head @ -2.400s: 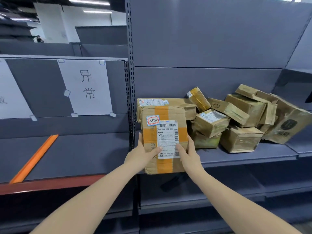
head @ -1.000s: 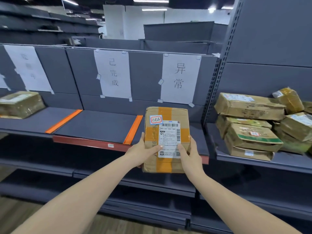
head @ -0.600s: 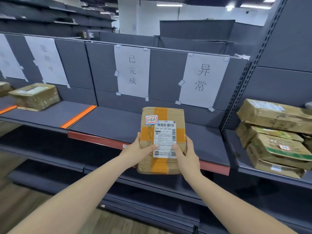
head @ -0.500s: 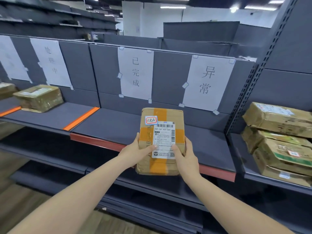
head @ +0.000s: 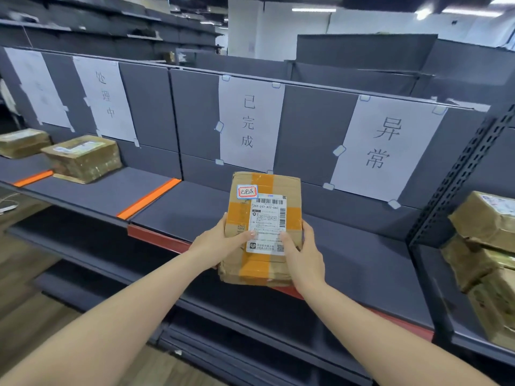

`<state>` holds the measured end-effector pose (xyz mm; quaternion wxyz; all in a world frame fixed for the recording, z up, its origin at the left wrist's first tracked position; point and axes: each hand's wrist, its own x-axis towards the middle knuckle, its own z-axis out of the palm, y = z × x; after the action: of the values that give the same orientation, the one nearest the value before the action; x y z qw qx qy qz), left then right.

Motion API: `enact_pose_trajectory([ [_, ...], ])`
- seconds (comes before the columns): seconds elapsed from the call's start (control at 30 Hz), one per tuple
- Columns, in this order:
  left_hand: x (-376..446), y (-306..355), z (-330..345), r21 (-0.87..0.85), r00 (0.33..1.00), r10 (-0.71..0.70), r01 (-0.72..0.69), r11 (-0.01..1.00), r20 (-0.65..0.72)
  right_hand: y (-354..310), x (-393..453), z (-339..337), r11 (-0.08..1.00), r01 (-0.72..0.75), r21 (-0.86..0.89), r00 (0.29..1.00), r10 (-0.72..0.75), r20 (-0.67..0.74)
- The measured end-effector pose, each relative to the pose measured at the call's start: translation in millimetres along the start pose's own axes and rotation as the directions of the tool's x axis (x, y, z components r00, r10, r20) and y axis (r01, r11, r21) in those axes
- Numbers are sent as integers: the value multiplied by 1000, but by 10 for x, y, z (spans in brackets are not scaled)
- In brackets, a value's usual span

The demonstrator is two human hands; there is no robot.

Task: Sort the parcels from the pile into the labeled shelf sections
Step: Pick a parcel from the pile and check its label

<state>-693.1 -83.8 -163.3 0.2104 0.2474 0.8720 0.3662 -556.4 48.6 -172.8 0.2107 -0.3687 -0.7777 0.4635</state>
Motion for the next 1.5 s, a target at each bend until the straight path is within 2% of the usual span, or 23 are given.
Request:
enact_pose_trajectory([
  [0.3,484,-372,-574,-22,1000,-10,10,1000,-10,-427,274,696,999,-11,-41,1000,11,-14],
  [0.57,994,-909,-1346,41,998,26,-28,999,54,-889,448,1615,998,-61,-22,997,60,-43],
  [0.83,1470,-1298,-1822,-7,987,32,-32,999,158,-1173,659,2242,988,-150,-40,986,147,-74],
  [1.2,2063,-1501,-2055,-14,979,12,-9,1000,203,-1352,1117,2688,980,-192,-60,981,189,-44],
  [1.5,2605,-1509,-2183,24,966,-84,81,996,246,-1410,1685,2869,971,-233,-60,967,238,91],
])
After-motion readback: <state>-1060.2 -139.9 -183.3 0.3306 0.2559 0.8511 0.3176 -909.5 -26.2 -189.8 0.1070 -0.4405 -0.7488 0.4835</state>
